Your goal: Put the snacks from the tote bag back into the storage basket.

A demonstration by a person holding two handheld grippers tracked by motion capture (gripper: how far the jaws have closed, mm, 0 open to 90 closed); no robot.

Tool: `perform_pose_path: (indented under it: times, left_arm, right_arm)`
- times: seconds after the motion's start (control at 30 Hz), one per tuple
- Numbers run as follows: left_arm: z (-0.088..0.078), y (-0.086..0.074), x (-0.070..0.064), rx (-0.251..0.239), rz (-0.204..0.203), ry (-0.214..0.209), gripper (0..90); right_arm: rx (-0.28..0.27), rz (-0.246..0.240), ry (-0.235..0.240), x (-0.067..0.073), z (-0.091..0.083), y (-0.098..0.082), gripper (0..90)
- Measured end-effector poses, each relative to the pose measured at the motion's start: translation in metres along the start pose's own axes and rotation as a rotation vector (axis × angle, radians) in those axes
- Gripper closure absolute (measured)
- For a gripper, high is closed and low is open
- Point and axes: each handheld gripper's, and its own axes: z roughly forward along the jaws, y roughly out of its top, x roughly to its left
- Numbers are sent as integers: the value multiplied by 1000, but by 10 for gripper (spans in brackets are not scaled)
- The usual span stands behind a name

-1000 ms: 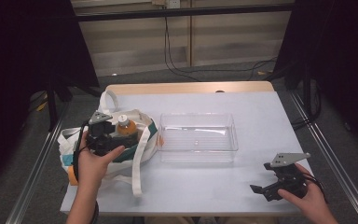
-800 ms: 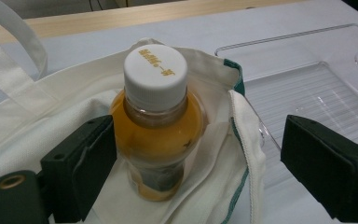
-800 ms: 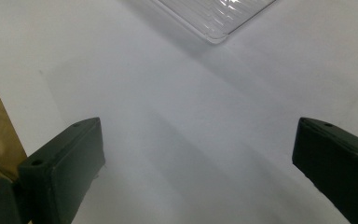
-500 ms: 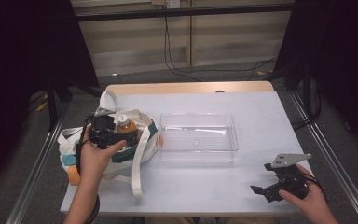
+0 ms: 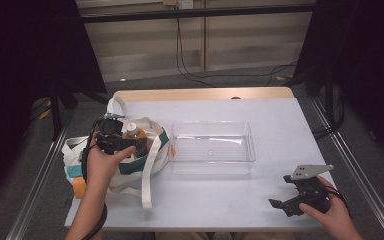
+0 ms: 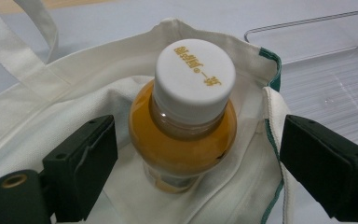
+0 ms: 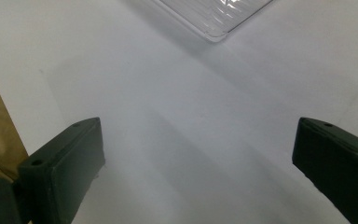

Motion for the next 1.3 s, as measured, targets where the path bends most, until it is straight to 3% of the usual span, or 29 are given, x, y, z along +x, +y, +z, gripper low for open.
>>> perform_pose_path:
  times: [1.17, 1.3]
  left_arm:
    - [23, 14, 4, 183, -24, 42, 133]
    - [26, 15, 6, 204, -51, 44, 134]
  right_arm:
    - [-1, -3, 8, -1, 0, 0, 21]
    - [0, -3, 7, 0, 0, 0, 21]
